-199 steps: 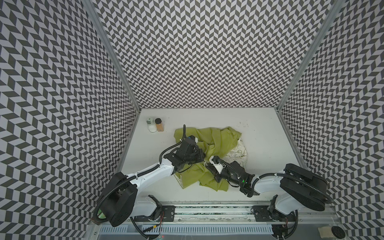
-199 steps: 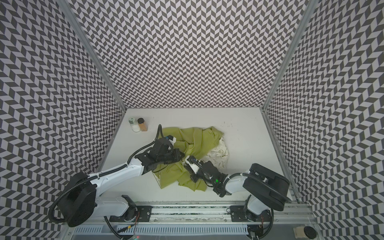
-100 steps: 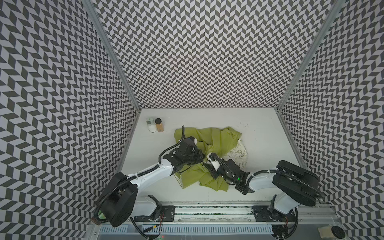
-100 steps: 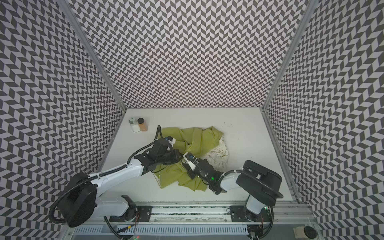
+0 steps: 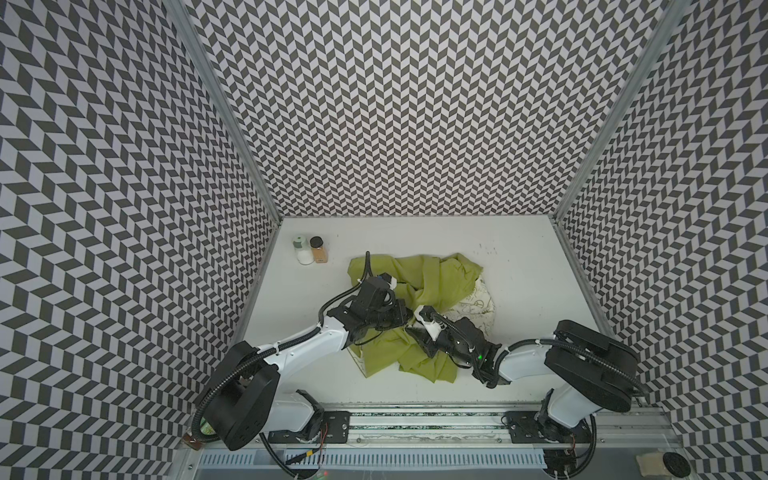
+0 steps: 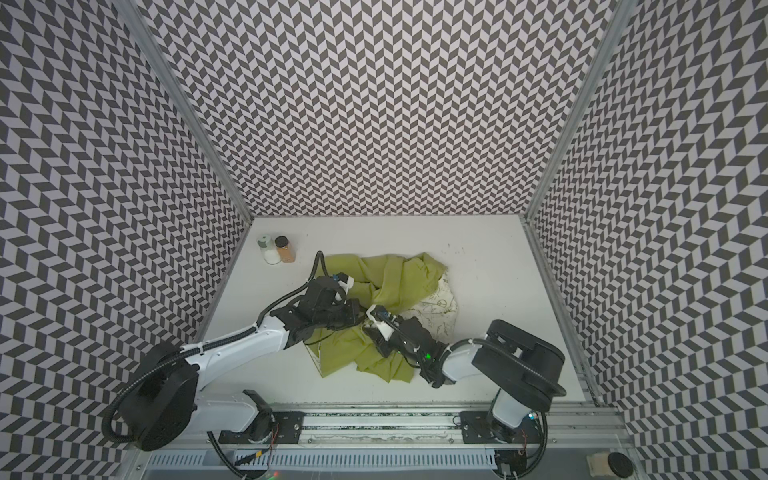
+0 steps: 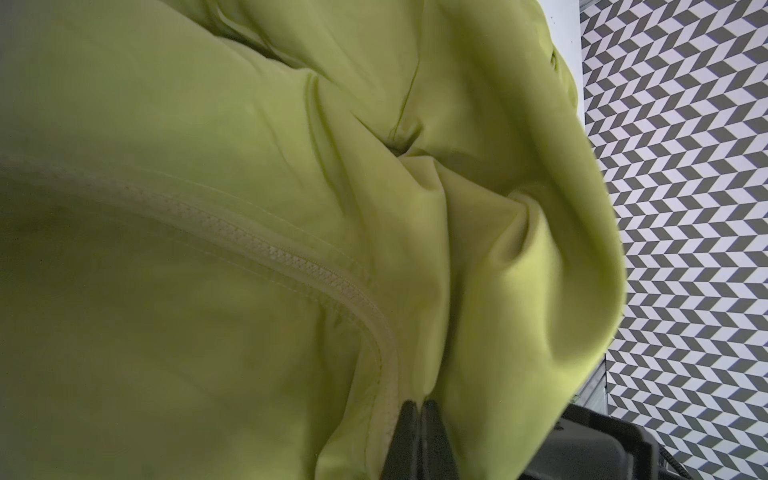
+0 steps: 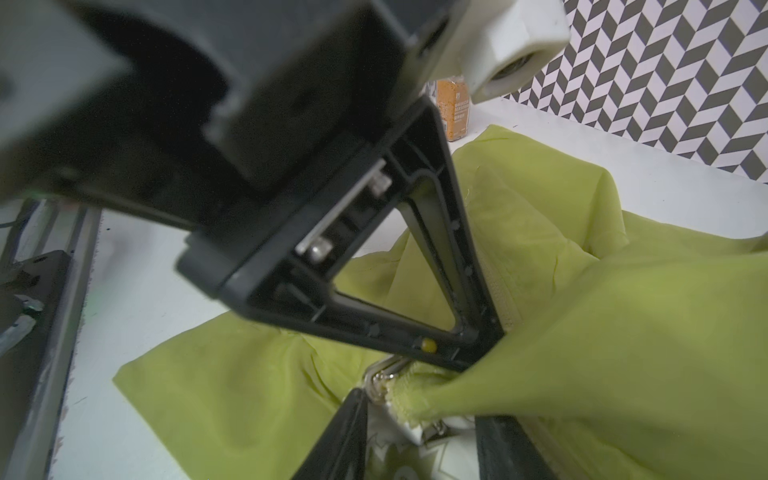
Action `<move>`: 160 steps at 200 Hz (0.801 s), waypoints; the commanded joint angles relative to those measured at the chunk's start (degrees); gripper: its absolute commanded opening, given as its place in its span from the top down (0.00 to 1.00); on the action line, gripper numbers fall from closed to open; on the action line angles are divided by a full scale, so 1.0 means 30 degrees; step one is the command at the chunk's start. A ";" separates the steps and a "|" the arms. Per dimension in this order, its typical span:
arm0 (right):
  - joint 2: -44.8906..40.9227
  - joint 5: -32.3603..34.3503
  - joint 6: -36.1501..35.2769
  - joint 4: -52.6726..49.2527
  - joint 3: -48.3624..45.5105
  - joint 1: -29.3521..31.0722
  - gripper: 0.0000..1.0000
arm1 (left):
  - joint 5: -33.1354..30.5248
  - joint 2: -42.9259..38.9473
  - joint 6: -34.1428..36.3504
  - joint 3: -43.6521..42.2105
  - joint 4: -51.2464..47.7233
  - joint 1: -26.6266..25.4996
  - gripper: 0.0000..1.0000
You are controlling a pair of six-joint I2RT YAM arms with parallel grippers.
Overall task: Zip up the jacket
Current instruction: 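Hold the slider with the right gripper and pinch the zipper edge with the left gripper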
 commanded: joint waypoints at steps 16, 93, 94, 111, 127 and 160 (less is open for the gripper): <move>0.0007 -0.2247 -0.0556 0.1577 0.0396 -0.0290 0.64 | 0.1143 0.0179 -0.0053 0.0389 0.0650 0.0105 0.96; -0.0446 -0.2025 -0.0199 0.1693 -0.0135 -0.0348 0.82 | 0.1260 -0.0042 0.0009 0.0273 0.0536 0.0530 0.96; -0.0454 -0.2022 -0.0199 0.1694 -0.0143 -0.0350 0.83 | 0.1260 -0.0043 0.0005 0.0273 0.0537 0.0538 0.96; -0.0569 -0.2023 -0.0198 0.1597 -0.0123 -0.0351 0.86 | 0.1268 -0.0159 0.0001 0.0302 0.0485 0.0588 0.96; -0.0743 -0.2103 -0.0306 0.1226 -0.0012 -0.0345 0.89 | 0.1227 -0.0302 0.0031 0.0302 0.0388 0.0635 0.96; -0.1469 -0.2075 -0.0362 0.0362 -0.0025 -0.0347 0.99 | 0.1369 -0.0664 0.0001 0.0383 0.0190 0.0993 0.92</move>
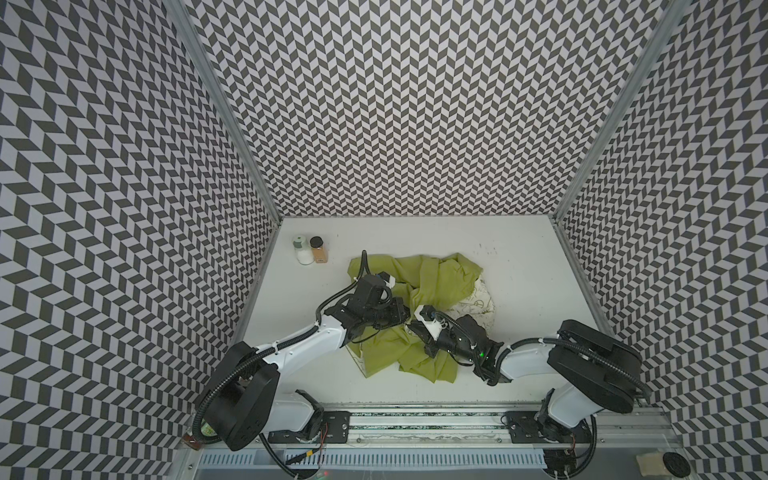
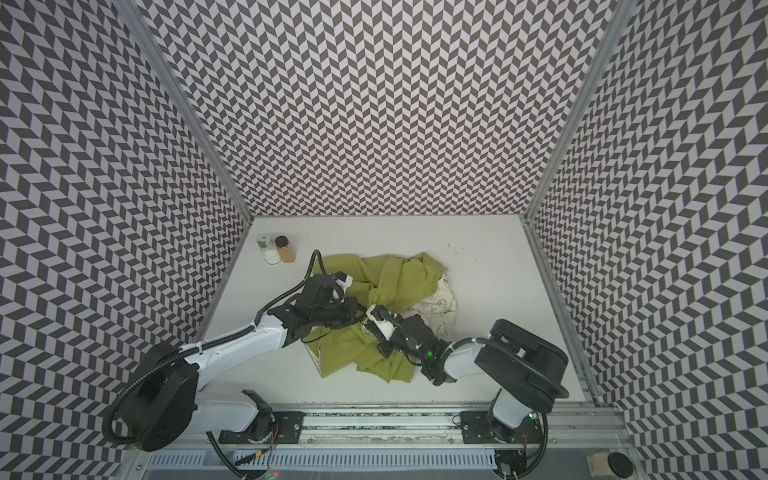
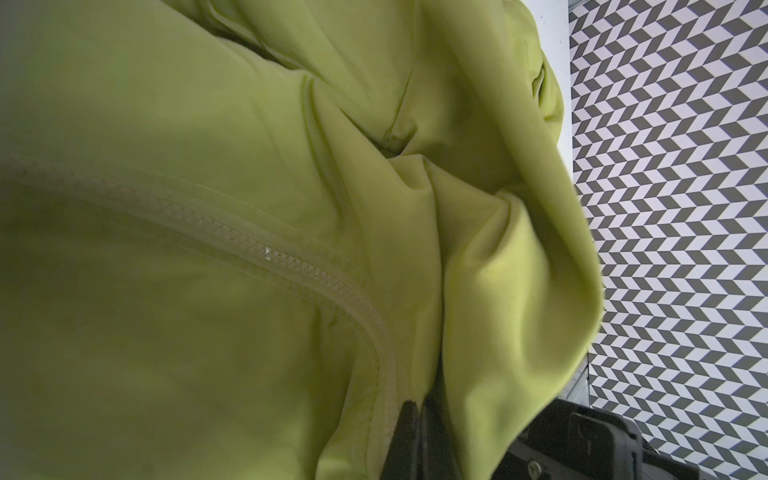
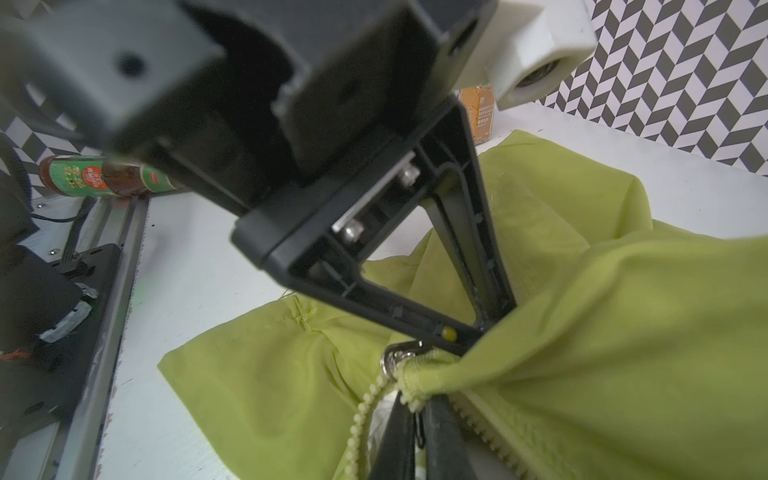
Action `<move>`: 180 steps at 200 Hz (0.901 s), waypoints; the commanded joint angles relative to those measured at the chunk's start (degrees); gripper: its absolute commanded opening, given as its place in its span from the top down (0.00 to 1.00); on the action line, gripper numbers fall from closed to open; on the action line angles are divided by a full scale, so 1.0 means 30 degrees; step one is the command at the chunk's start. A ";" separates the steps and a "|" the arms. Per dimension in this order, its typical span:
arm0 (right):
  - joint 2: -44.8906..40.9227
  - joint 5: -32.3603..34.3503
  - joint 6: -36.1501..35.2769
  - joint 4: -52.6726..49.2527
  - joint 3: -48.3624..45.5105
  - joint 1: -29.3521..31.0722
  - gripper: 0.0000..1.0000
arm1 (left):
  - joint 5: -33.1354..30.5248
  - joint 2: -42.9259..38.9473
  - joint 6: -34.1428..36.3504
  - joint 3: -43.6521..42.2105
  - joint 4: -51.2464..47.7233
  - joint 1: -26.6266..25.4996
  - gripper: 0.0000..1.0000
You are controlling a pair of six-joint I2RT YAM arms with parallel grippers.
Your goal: Zip up the jacket
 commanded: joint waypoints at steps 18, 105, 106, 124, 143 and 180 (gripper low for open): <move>-0.1684 -0.0353 -0.0120 0.0238 -0.0312 0.0042 1.00 | 0.0343 -0.1025 -0.0025 0.0714 -0.0230 0.0569 0.78; -0.6484 0.0239 0.2829 -0.3025 -0.2033 0.0045 1.00 | -0.0242 -0.3766 0.0456 -0.0564 0.0297 0.0508 0.32; -0.6528 0.0259 0.2934 -0.3021 -0.2091 0.0043 1.00 | -0.0264 -0.3766 0.0462 -0.0618 0.0315 0.0426 0.32; -0.7125 0.0295 0.4360 -0.3841 -0.2432 -0.0157 1.00 | -0.0747 -0.4324 0.1008 -0.1329 0.0816 -0.0394 0.31; -0.7745 -0.1083 0.5852 -0.6621 -0.1768 -0.0855 1.00 | -0.2504 -0.5969 0.2868 -0.2010 0.0831 -0.0404 0.30; -1.0931 -0.3664 0.8586 -1.0010 -0.1885 -0.2371 1.00 | -0.3348 -0.9264 0.6093 -0.4065 0.4608 -0.0300 0.31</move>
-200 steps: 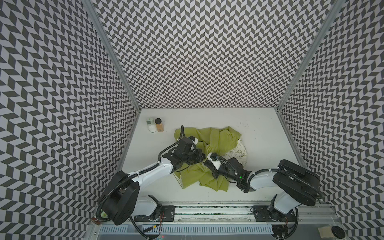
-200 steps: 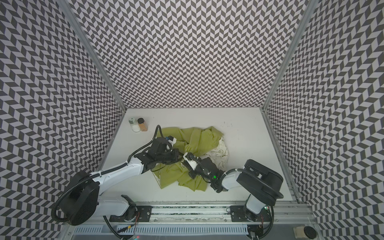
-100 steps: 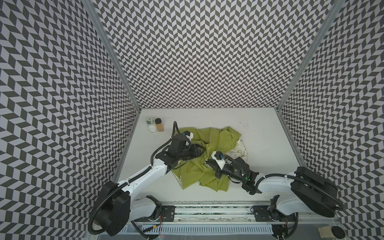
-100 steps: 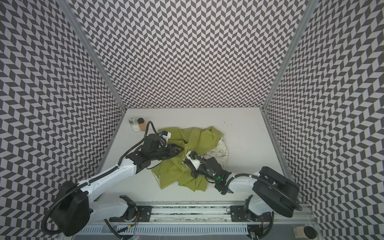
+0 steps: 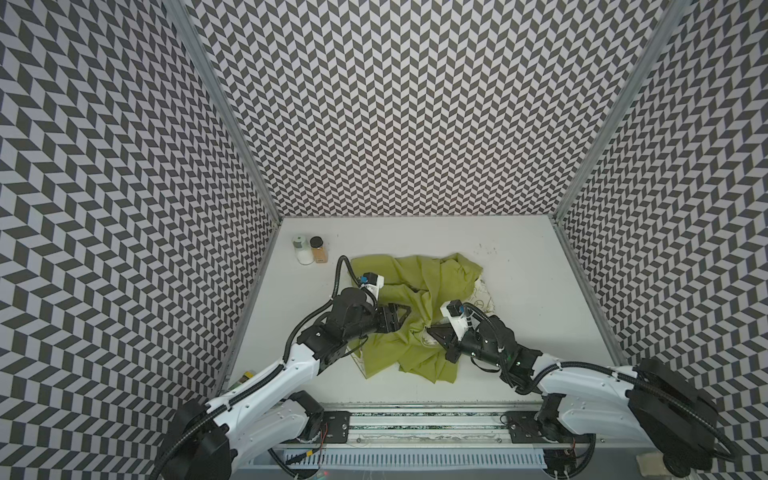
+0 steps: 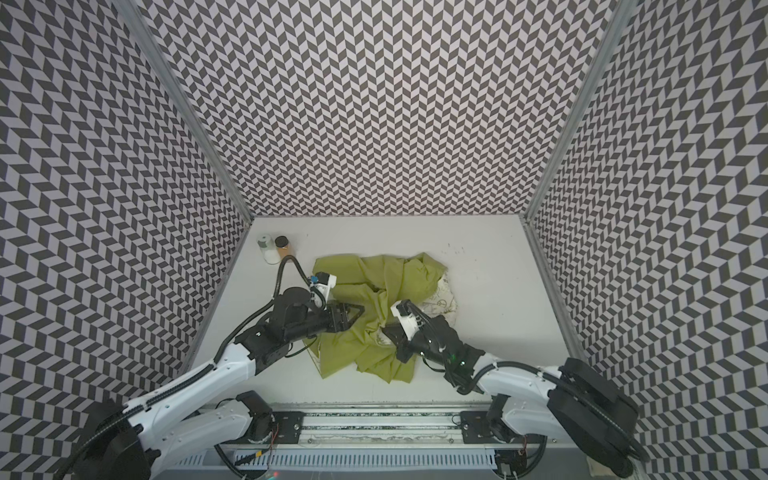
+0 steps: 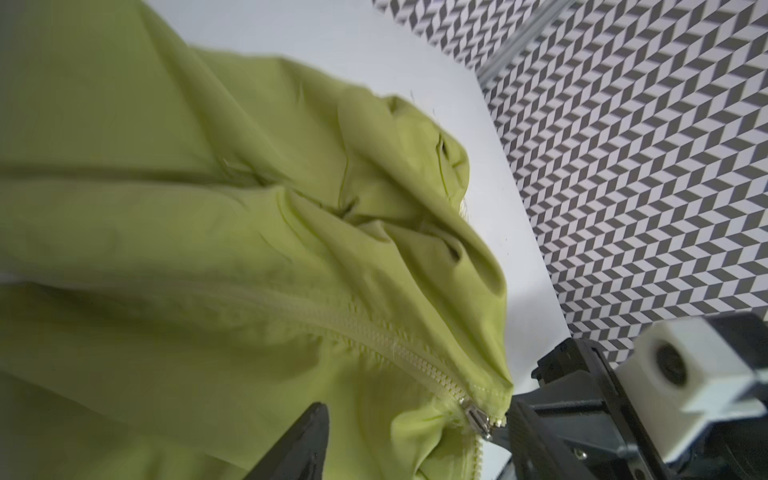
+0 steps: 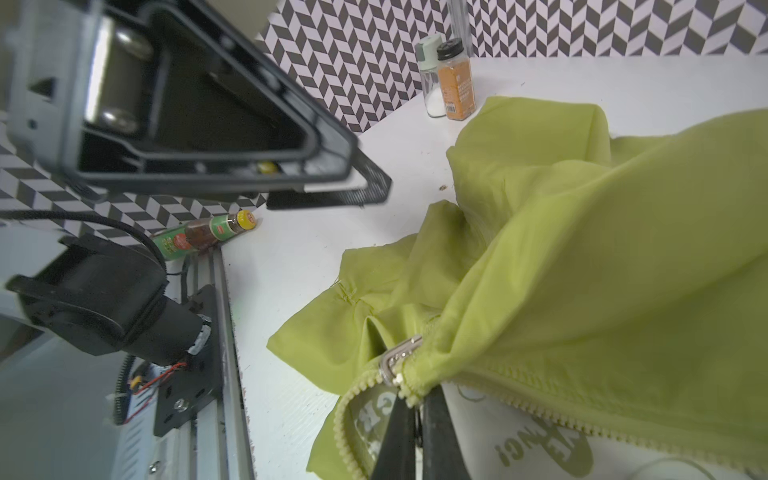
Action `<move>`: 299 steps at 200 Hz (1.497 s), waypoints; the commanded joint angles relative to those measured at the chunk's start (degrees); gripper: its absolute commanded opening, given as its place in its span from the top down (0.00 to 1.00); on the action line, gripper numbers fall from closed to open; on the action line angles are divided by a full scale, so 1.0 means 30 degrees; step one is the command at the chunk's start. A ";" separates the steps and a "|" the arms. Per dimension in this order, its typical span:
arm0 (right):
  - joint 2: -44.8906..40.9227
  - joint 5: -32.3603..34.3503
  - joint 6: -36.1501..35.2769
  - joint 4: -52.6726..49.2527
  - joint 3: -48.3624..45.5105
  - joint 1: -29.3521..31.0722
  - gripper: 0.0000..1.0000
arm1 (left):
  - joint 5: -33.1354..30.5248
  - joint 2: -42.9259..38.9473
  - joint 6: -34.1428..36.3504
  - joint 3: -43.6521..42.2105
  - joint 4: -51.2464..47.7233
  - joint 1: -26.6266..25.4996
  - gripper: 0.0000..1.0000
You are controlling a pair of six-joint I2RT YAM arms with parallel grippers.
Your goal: Zip up the jacket
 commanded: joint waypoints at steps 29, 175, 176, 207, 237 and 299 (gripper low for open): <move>-0.3216 -0.2461 0.3112 -0.3404 0.0220 -0.1557 1.00 | 0.0793 -0.0953 0.0786 -0.3630 0.7168 -0.0106 0.30; -0.0151 -0.2019 0.3830 -0.0625 0.0460 -0.0006 0.72 | 0.1600 0.3731 -0.2537 -0.2862 0.7941 -0.0369 0.36; -0.0104 -0.1944 0.3813 -0.0575 0.0464 -0.0005 0.72 | 0.1620 0.3745 -0.2537 -0.2855 0.7937 -0.0368 0.36; 0.1284 0.0301 0.3605 0.0665 0.0864 -0.0012 0.72 | 0.1699 0.4332 -0.2635 -0.2390 0.7614 -0.0397 0.36; 0.2988 -0.0914 0.3093 0.1250 0.1743 0.0010 0.71 | 0.1808 0.5155 -0.2583 -0.1764 0.7185 -0.0397 0.36; 0.4055 -0.1227 0.2874 0.4031 0.1084 0.0134 0.64 | 0.2357 0.6651 -0.2449 -0.0958 0.6703 -0.0397 0.43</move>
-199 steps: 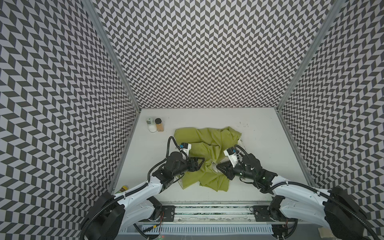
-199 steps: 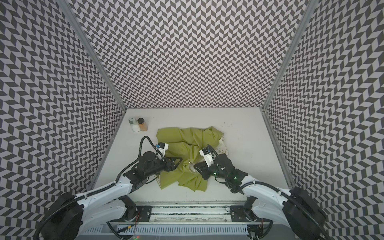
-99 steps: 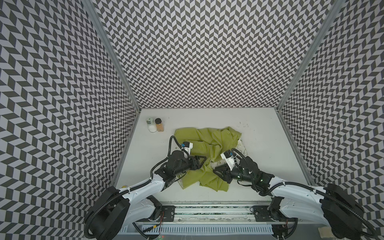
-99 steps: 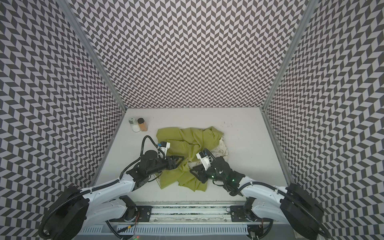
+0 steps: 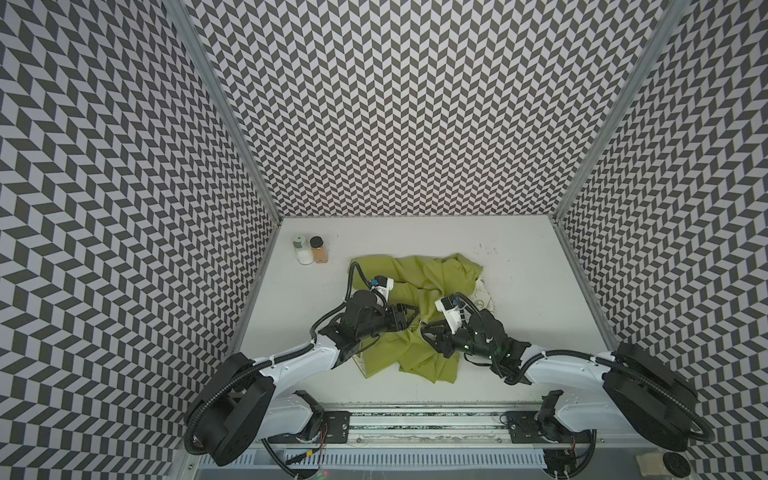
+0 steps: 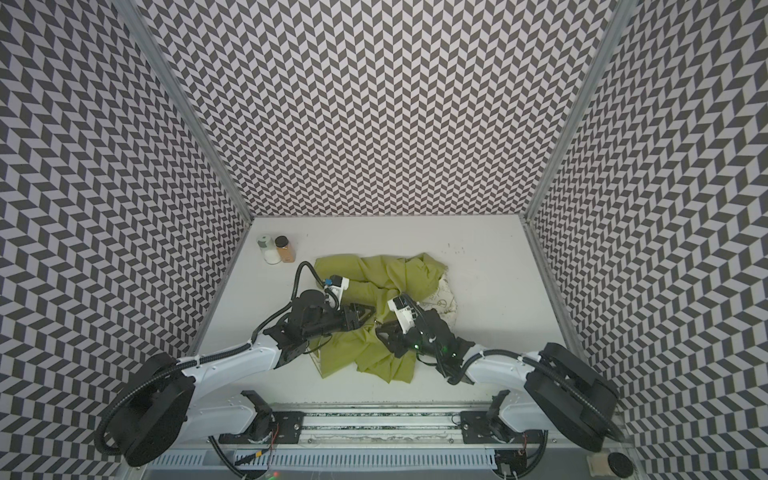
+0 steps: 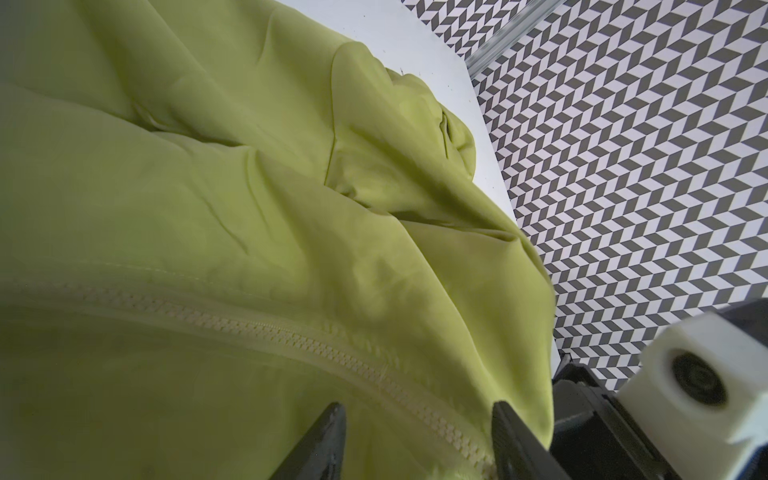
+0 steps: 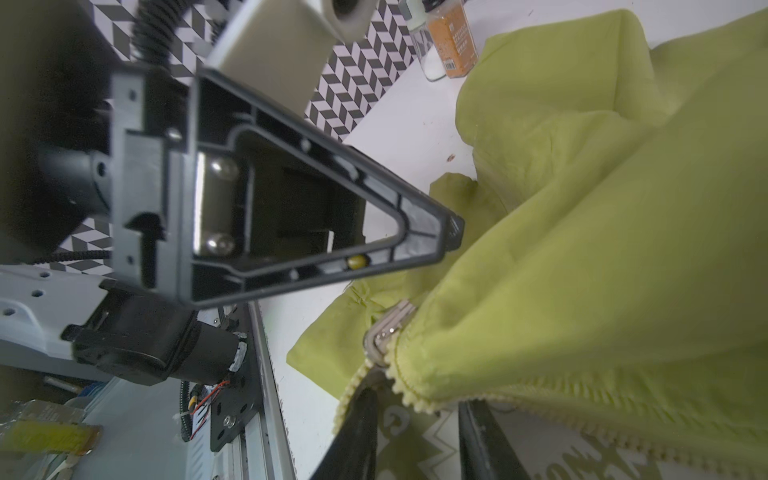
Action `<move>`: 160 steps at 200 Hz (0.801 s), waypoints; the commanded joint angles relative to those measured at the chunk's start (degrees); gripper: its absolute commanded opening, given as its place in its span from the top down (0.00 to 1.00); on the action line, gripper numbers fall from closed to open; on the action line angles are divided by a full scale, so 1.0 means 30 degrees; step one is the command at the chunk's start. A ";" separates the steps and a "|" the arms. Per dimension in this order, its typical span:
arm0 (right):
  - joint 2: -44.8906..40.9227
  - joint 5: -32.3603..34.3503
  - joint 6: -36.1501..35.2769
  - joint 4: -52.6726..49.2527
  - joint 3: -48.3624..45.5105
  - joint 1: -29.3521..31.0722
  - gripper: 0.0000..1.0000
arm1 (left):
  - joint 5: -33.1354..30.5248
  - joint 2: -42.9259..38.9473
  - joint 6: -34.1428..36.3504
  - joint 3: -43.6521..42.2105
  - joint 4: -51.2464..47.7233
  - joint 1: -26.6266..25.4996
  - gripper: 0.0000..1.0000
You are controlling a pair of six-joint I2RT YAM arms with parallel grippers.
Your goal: Zip up the jacket
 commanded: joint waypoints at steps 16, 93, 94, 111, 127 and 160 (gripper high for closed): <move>0.0670 0.0292 -0.0434 0.2280 0.0120 0.0132 0.63 | 0.0558 0.0494 0.0181 0.0361 -0.0304 -0.0084 0.44; 0.1163 0.0395 -0.0180 0.3104 0.0387 0.0186 0.59 | 0.1275 0.1168 0.0459 0.0507 -0.0423 -0.0084 0.49; 0.1171 0.0395 -0.0172 0.3121 0.0398 0.0193 0.59 | 0.1283 0.1177 0.0467 0.0536 -0.0423 -0.0084 0.49; 0.1291 0.0332 -0.0136 0.3308 0.0517 0.0262 0.60 | 0.1379 0.1246 0.0604 0.0638 -0.0624 -0.0098 0.50; 0.1484 0.0358 -0.0106 0.3343 0.0658 0.0401 0.61 | 0.1409 0.1221 0.0676 0.0625 -0.0713 -0.0098 0.51; 0.1735 0.0517 -0.0062 0.3227 0.0823 0.0604 0.77 | 0.1408 0.1211 0.0709 0.0597 -0.0789 0.0019 0.51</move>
